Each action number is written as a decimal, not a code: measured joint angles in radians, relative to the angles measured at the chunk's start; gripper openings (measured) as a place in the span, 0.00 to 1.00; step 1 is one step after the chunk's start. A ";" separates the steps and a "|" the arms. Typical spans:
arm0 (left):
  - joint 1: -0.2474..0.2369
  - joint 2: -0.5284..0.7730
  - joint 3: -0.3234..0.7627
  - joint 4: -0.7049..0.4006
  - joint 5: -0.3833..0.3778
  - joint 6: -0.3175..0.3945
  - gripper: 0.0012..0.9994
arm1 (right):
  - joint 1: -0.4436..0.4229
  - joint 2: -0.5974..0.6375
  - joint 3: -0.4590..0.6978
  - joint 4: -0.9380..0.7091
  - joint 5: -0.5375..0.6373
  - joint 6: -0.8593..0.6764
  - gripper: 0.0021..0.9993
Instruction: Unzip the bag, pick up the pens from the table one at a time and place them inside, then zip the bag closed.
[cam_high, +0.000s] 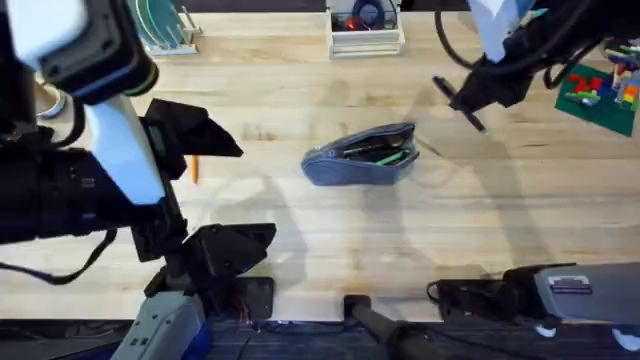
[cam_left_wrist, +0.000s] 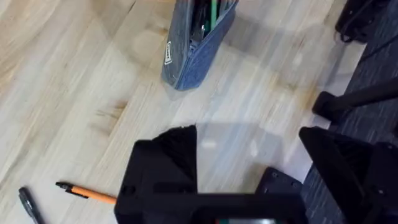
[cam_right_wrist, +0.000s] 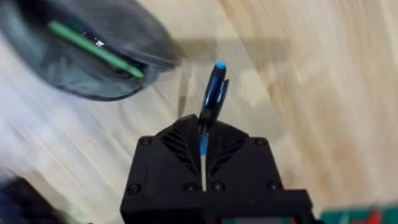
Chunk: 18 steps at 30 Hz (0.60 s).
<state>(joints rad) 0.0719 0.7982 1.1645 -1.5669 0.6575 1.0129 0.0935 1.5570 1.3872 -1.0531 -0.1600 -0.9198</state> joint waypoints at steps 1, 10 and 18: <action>0.000 0.000 0.000 0.000 0.000 0.000 1.00 | 0.007 0.000 0.000 0.000 -0.022 -0.055 0.03; 0.000 0.000 0.000 0.000 0.000 0.000 1.00 | 0.027 0.000 0.000 0.011 -0.279 -0.381 0.03; 0.000 0.000 0.000 0.000 0.000 0.000 1.00 | 0.048 0.000 0.000 0.011 -0.461 -0.501 0.03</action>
<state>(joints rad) 0.0719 0.7982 1.1645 -1.5669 0.6575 1.0130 0.1413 1.5570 1.3872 -1.0416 -0.6214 -1.4207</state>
